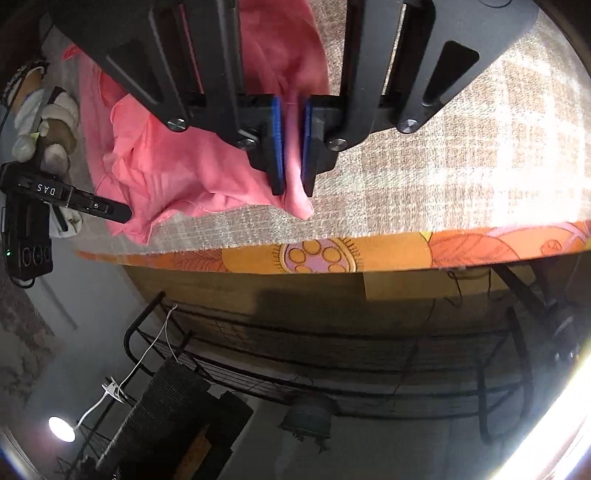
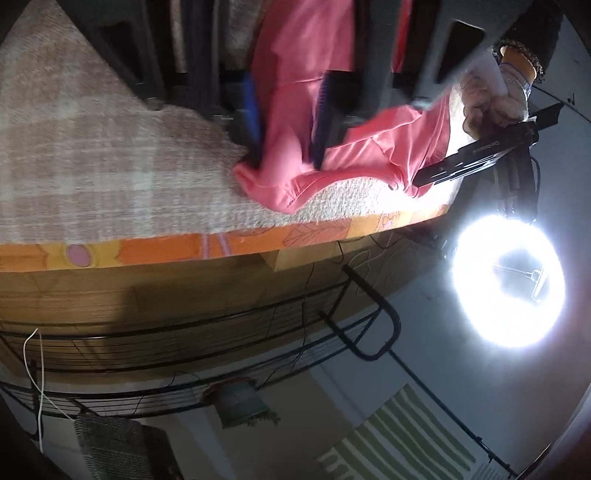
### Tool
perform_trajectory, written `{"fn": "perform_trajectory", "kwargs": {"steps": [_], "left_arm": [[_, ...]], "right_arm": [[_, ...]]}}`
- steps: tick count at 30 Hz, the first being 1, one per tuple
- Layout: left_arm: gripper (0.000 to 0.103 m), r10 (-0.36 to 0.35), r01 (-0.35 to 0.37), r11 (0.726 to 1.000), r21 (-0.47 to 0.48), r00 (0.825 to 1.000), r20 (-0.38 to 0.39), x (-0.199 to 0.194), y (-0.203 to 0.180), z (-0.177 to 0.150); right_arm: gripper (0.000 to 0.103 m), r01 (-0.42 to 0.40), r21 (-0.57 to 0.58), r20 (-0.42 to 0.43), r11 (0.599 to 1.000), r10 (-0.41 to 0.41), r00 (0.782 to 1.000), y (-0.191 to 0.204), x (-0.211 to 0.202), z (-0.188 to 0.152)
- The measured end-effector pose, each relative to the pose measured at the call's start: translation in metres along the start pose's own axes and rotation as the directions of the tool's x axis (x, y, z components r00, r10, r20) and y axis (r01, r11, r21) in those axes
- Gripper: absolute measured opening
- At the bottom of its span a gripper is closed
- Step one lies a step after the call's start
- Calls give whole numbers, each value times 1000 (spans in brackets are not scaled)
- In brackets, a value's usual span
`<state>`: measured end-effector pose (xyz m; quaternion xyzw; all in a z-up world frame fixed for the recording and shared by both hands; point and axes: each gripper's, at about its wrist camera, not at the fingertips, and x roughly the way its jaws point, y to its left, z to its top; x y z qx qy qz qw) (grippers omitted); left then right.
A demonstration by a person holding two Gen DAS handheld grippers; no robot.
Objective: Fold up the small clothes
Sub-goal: 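Lift and fold the shirt end over the rest, then open both grippers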
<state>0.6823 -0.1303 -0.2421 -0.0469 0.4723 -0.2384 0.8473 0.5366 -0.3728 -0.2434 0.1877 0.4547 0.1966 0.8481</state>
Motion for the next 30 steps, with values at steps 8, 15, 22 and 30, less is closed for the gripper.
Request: {"fn": "perform_trajectory", "kwargs": {"steps": [8, 15, 22, 30], "left_arm": [[4, -23, 23, 1000, -2, 997, 80, -45, -12, -4], [3, -39, 40, 999, -3, 990, 132, -98, -30, -28], [3, -35, 34, 999, 12, 989, 140, -143, -50, -73], [3, -33, 29, 999, 36, 991, 127, -180, -72, -132]], "right_arm": [[2, 16, -80, 89, 997, -9, 996, 28, -36, -10], [2, -21, -152, 132, 988, 42, 990, 63, -87, -25], [2, -23, -204, 126, 979, 50, 991, 91, -130, -59], [2, -25, -244, 83, 970, 47, 995, 117, -162, -113]]}}
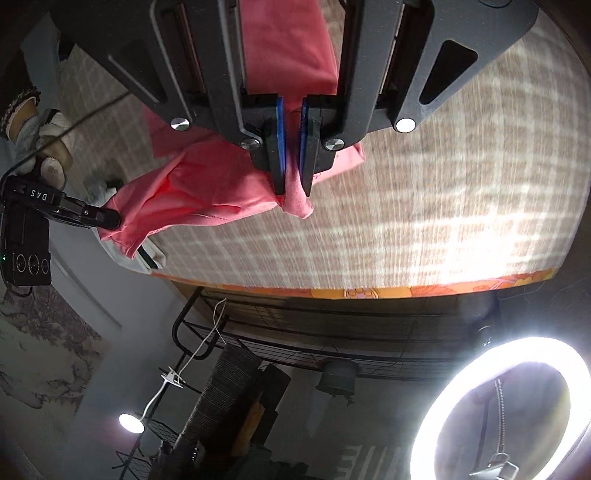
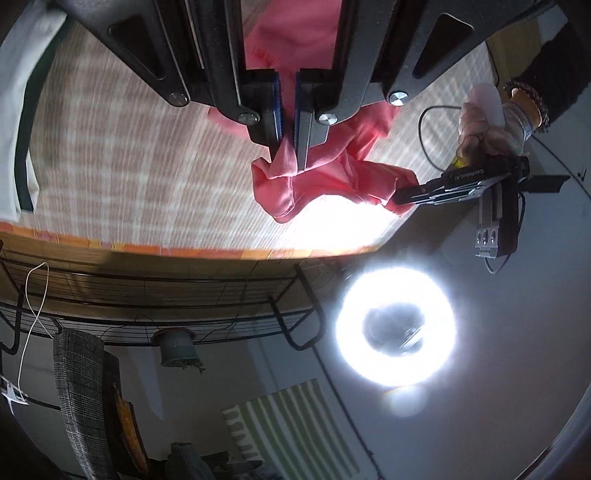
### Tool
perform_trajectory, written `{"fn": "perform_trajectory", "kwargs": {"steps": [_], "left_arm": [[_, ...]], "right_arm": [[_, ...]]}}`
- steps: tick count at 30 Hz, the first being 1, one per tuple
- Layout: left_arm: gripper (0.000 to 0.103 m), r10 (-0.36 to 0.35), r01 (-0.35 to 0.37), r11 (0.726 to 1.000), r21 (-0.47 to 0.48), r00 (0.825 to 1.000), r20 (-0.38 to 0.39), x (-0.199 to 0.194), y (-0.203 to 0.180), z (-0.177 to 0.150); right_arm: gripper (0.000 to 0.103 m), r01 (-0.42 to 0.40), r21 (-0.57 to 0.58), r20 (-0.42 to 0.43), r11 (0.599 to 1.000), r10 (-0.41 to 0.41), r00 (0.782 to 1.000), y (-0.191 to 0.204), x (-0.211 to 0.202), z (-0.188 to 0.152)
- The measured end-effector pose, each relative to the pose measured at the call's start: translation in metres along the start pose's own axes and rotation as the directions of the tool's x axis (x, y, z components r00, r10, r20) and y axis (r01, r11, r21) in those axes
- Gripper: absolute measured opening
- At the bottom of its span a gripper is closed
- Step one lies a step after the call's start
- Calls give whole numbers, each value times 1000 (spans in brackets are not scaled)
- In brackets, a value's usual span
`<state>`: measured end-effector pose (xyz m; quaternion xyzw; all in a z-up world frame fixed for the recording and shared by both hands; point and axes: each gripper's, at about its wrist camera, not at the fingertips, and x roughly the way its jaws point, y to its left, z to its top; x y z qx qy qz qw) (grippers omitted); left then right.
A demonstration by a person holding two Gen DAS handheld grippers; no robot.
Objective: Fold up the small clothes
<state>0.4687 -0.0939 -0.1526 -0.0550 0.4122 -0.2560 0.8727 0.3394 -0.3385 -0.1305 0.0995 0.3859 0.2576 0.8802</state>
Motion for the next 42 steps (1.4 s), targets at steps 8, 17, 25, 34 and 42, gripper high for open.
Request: {"fn": "perform_trajectory", "kwargs": {"steps": [8, 17, 25, 34, 42], "left_arm": [[3, 24, -24, 999, 38, 1000, -4, -41, -20, -65], [4, 84, -76, 990, 120, 994, -64, -53, -31, -140], [35, 48, -45, 997, 60, 998, -49, -97, -25, -173], [49, -93, 71, 914, -401, 995, -37, -90, 34, -174], [49, -192, 122, 840, -528, 978, -79, -60, 32, -190]], "right_arm": [[2, -12, -20, -23, 1000, 11, 1000, 27, -33, -53], [6, 44, -156, -99, 987, -60, 993, 68, -44, -125], [24, 28, -147, -76, 989, -39, 996, 69, -90, -149], [34, 82, 135, -89, 987, -70, 994, 46, -100, -173], [34, -81, 492, -52, 867, 123, 991, 7, -58, -201]]}}
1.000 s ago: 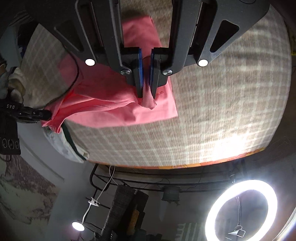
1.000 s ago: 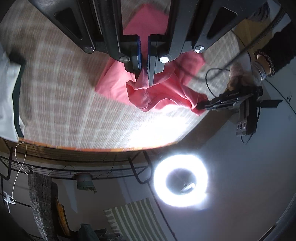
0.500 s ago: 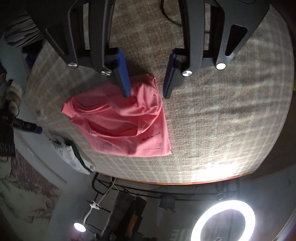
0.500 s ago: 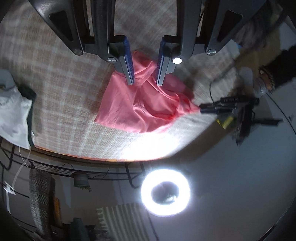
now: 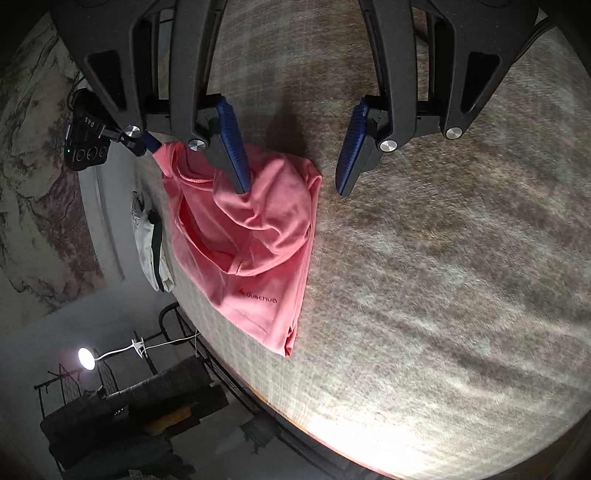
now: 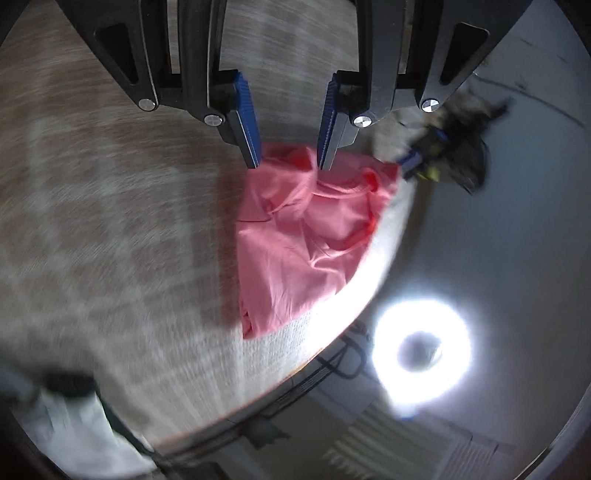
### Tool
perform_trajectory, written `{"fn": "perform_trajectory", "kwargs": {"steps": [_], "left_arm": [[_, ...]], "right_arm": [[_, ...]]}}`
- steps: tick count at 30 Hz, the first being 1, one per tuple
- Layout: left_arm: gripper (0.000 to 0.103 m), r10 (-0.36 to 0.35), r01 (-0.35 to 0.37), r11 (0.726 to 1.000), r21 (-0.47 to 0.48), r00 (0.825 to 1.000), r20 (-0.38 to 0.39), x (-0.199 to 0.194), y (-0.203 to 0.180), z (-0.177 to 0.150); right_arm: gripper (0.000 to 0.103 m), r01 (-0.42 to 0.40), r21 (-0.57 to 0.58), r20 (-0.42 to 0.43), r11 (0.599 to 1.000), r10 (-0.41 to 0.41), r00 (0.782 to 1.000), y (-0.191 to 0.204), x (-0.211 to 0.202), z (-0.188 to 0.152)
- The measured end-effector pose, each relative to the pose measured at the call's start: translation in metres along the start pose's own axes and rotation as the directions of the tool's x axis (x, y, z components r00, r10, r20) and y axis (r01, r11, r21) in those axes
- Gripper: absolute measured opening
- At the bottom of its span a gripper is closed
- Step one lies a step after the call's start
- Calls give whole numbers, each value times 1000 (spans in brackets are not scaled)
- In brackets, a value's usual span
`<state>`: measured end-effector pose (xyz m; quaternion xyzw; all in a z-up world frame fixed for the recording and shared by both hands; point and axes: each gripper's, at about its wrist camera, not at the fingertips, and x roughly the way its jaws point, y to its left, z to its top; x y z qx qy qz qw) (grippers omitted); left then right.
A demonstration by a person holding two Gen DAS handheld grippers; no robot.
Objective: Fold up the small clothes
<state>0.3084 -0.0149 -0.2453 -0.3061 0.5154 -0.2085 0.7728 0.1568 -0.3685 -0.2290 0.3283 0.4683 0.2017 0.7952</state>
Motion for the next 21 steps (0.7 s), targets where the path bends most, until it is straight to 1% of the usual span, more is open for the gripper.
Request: {"fn": "perform_trajectory", "kwargs": {"steps": [2, 3, 4, 5, 6, 7, 8, 9, 10, 11, 12, 14, 15, 16, 17, 18, 19, 20, 21], "left_arm": [[32, -2, 2, 1000, -2, 1000, -4, 3, -1, 0], [10, 10, -10, 1000, 6, 1000, -8, 5, -2, 0], [4, 21, -21, 1000, 15, 1000, -11, 6, -4, 0], [3, 29, -29, 999, 28, 1000, -7, 6, -6, 0], [1, 30, -30, 998, 50, 1000, -1, 3, -9, -1], [1, 17, -18, 998, 67, 1000, 6, -2, -11, -1], [1, 3, -5, 996, 94, 1000, 20, -9, -12, -3], [1, 9, -13, 993, 115, 999, 31, -14, -12, -4], [1, 38, -43, 990, 134, 999, 37, -17, -10, -5], [1, 71, -75, 986, 146, 997, 36, -17, -6, -7], [1, 89, -91, 984, 151, 996, 23, -16, -1, -10], [1, 103, -102, 982, 157, 995, 5, -16, 2, -13], [1, 115, -116, 981, 157, 993, 14, -19, 2, -15], [1, 123, -128, 980, 150, 992, 38, -24, 2, -16], [1, 118, -126, 981, 144, 991, 67, -29, 0, -17], [5, 95, -106, 984, 141, 992, 87, -35, -2, -18], [18, 82, -95, 985, 147, 992, 92, -37, -7, -18], [27, 81, -96, 982, 160, 992, 97, -38, -12, -19], [39, 87, -105, 978, 180, 991, 104, -38, -20, -19]], "right_arm": [[34, -7, 33, -2, 999, 7, 1000, -1, 8, 1], [33, 0, 46, -7, 999, 0, 1000, -2, 13, 2], [27, 16, 54, -14, 998, -16, 1000, -2, 19, 3], [16, 27, 58, -22, 998, -26, 999, 0, 25, 3], [9, 25, 59, -35, 998, -23, 999, 0, 30, 3], [2, 18, 54, -44, 998, -15, 999, 2, 33, 2], [0, 19, 43, -45, 999, -17, 999, 5, 32, 1], [0, 19, 23, -34, 1000, -18, 999, 8, 29, 0], [0, 5, 4, -21, 1000, -5, 1000, 11, 23, -1], [0, -11, -9, -8, 1000, 11, 1000, 12, 15, -3], [0, -27, -16, -2, 1000, 27, 1000, 12, 9, -5], [0, -9, -26, -8, 1000, 9, 1000, 10, 7, -8], [0, 18, -28, -17, 999, -19, 1000, 7, 8, -9], [0, 24, -24, -20, 999, -25, 999, 5, 8, -10], [4, 19, -12, -25, 1000, -19, 999, 2, 7, -12], [4, 12, 8, -29, 1000, -12, 999, -1, 7, -13], [8, 1, 12, -31, 1000, -1, 1000, -1, 6, -14], [23, -1, 5, -30, 1000, 1, 1000, 0, 5, -16], [28, 11, -2, -25, 1000, -11, 1000, 2, 6, -15]]}}
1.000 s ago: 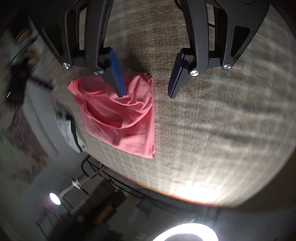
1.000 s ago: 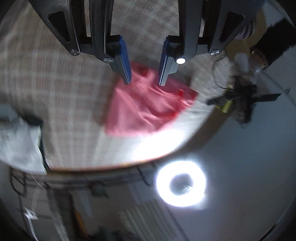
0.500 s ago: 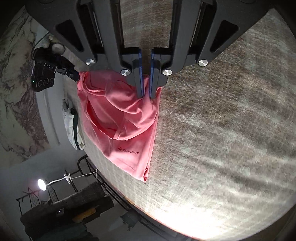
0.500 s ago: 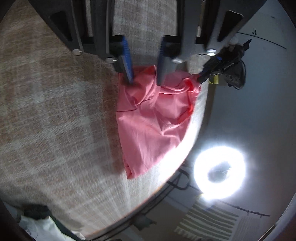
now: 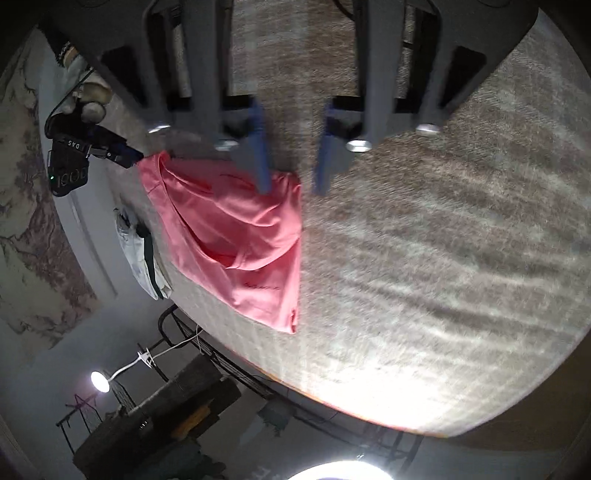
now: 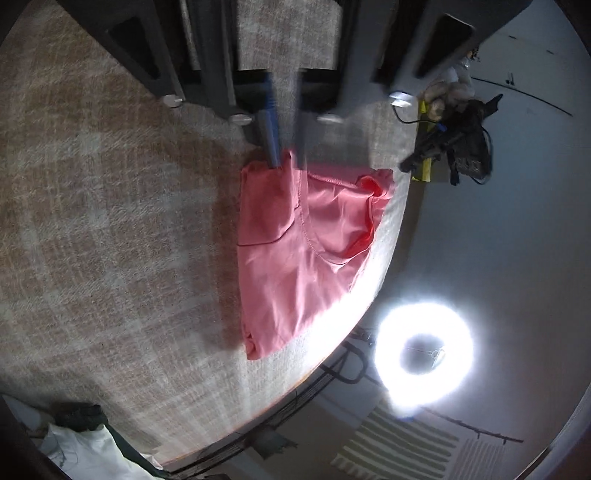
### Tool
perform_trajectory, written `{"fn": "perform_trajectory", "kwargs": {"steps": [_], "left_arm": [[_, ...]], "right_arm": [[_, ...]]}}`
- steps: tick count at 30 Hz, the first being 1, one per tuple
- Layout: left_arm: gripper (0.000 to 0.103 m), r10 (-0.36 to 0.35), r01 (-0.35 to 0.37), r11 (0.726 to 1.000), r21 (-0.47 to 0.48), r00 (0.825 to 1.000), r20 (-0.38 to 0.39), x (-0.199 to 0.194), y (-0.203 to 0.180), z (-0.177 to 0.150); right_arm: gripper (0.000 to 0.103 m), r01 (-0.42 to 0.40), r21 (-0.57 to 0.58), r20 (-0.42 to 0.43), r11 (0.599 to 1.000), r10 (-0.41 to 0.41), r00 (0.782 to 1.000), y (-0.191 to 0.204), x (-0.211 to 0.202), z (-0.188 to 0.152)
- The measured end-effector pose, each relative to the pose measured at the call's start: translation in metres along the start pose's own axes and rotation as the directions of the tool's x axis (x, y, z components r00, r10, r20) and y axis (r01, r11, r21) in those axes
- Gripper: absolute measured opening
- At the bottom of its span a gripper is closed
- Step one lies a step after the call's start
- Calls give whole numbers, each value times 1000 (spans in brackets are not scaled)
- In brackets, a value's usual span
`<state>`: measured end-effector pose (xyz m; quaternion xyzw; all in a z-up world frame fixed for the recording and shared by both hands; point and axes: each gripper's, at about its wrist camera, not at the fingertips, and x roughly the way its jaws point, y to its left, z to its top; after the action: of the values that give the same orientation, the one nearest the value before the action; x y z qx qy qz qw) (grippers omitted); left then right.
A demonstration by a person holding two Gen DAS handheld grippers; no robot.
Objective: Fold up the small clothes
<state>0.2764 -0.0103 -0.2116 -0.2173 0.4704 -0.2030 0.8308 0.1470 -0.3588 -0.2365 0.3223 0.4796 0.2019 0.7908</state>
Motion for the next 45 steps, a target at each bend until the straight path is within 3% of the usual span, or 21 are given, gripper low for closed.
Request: {"fn": "perform_trajectory", "kwargs": {"steps": [3, 6, 9, 14, 18, 22, 26, 29, 31, 35, 36, 37, 39, 42, 44, 45], "left_arm": [[43, 10, -10, 1000, 24, 1000, -7, 8, -12, 6], [43, 37, -37, 999, 2, 999, -19, 16, -7, 10], [43, 29, -30, 999, -38, 999, -14, 17, 3, 10], [43, 28, -28, 997, -67, 1000, -5, 9, 20, 7], [43, 25, -25, 997, -78, 1000, 5, 1, 29, 8], [43, 16, -15, 997, -82, 1000, 11, -3, 32, 11], [43, -9, 10, 997, -77, 1000, 4, -1, 28, 13], [48, -32, 29, 995, -100, 999, -28, 9, 27, 12], [53, -43, 38, 993, -111, 998, -46, 16, 26, 10], [53, -91, 74, 982, -175, 992, -92, 31, 30, 3], [50, -98, 79, 981, -178, 990, -98, 34, 29, 1], [28, -97, 79, 982, -169, 990, -105, 36, 27, -1], [0, -80, 62, 989, -138, 989, -128, 39, 20, -3], [0, -8, 2, 999, -54, 993, -119, 38, 11, -6], [0, 59, -63, 998, -20, 988, -145, 44, 12, -11], [0, 43, -47, 999, -26, 989, -140, 42, 15, -13]], "right_arm": [[29, 50, -67, 35, 997, -47, 998, 16, -3, -2], [29, 37, -198, 36, 979, -30, 999, 51, 2, 0], [41, -23, -324, -33, 946, 13, 999, 87, 24, 5], [40, -27, -489, -134, 872, -44, 990, 137, 90, 4], [35, 28, -598, -151, 801, -147, 978, 159, 137, -2], [0, 22, -644, -191, 765, -188, 963, 165, 161, -6], [0, -70, -677, -232, 733, -122, 965, 181, 143, -8], [0, -25, -732, -214, 681, -194, 957, 184, 145, -18], [0, -16, -734, -230, 679, -226, 947, 179, 155, -24], [0, -12, -731, -232, 682, -233, 944, 169, 156, -32], [0, -12, -733, -231, 681, -232, 945, 168, 155, -33], [0, -12, -735, -227, 678, -230, 946, 167, 149, -32], [0, -13, -730, -220, 683, -216, 951, 164, 144, -29], [0, -16, -703, -210, 711, -186, 960, 159, 136, -25], [3, 16, -703, -208, 711, -228, 951, 153, 142, -28], [4, 33, -709, -203, 704, -248, 947, 151, 143, -30]]}}
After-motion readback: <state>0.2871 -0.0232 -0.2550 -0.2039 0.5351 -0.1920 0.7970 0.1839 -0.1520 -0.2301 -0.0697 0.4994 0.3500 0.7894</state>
